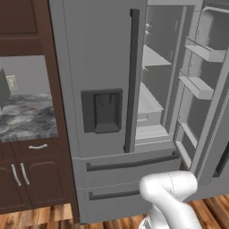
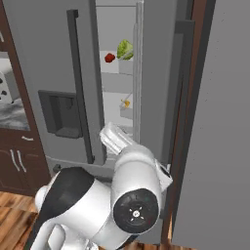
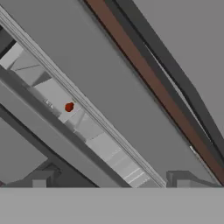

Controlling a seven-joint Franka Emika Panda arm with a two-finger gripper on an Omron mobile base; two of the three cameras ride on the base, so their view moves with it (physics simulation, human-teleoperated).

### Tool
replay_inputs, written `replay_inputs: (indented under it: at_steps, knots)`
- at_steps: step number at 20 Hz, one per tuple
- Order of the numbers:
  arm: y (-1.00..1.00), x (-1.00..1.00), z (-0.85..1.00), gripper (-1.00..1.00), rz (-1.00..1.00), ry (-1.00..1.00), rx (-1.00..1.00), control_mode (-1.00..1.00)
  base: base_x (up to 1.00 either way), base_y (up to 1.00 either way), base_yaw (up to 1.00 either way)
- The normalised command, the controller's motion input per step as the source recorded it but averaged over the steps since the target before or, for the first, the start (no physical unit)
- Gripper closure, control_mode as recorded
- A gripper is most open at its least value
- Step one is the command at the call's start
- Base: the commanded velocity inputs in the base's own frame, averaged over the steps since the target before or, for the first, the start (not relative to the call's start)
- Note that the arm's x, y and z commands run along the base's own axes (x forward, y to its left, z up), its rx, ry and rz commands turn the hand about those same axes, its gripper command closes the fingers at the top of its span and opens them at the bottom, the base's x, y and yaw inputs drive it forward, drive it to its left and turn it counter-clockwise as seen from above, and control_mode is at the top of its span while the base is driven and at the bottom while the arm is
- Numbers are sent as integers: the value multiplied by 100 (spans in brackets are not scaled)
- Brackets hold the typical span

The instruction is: Place the bell pepper in the correct fridge rack based on whether it is a fruit or vegetable. Finally, close the fridge door.

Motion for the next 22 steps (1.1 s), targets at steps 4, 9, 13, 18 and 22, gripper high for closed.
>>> replay_inputs:
  at_steps: [4, 9, 13, 18, 22]
  knots:
    - [-100, 61, -12, -100, 5, 0, 50, -100, 0, 0, 0]
    - [-100, 62, -22, -100, 9, -3, 51, -100, 0, 0, 0]
    - [-100, 59, -22, -100, 9, -1, 49, -100, 0, 0, 0]
    - [-74, 86, -40, -100, 18, 1, 34, -100, 0, 0, 0]
    - [-53, 79, -38, -100, 23, 0, 26, -100, 0, 0, 0]
